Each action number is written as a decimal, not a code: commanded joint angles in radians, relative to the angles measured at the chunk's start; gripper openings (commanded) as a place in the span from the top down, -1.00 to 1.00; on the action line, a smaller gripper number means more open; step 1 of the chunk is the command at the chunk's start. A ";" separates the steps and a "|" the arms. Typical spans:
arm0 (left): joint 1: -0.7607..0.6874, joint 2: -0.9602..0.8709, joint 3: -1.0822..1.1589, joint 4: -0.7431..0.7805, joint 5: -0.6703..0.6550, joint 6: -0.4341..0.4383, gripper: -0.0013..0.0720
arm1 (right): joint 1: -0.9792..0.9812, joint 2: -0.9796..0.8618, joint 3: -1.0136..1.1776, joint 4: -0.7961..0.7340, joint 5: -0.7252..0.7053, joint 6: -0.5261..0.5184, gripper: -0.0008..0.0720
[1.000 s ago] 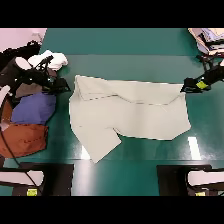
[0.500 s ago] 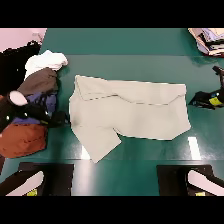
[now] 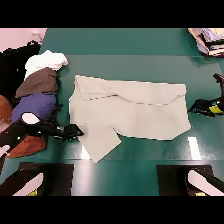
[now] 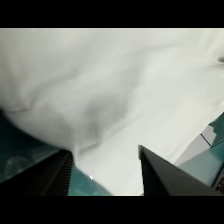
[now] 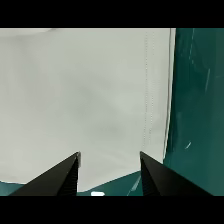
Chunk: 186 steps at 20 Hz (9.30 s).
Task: Fold the shirts.
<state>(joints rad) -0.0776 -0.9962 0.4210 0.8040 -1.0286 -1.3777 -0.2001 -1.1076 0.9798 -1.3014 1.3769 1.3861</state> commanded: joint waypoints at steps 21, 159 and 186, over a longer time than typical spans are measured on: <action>-0.083 0.243 0.193 0.267 -0.232 -0.202 0.90 | 0.029 0.141 -0.323 0.016 0.030 -0.025 0.95; -0.334 -0.296 1.170 0.415 0.023 -0.163 0.90 | -0.386 -0.060 0.099 0.307 -0.381 -0.090 0.95; -0.340 -0.296 1.170 0.416 0.042 -0.167 0.89 | -0.435 -0.011 0.296 0.282 -0.190 -0.034 -0.64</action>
<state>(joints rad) -0.4168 -1.2919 1.5906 1.2194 -0.9821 -1.5452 -0.8074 -1.1187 1.2243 -1.1011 1.1492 1.3457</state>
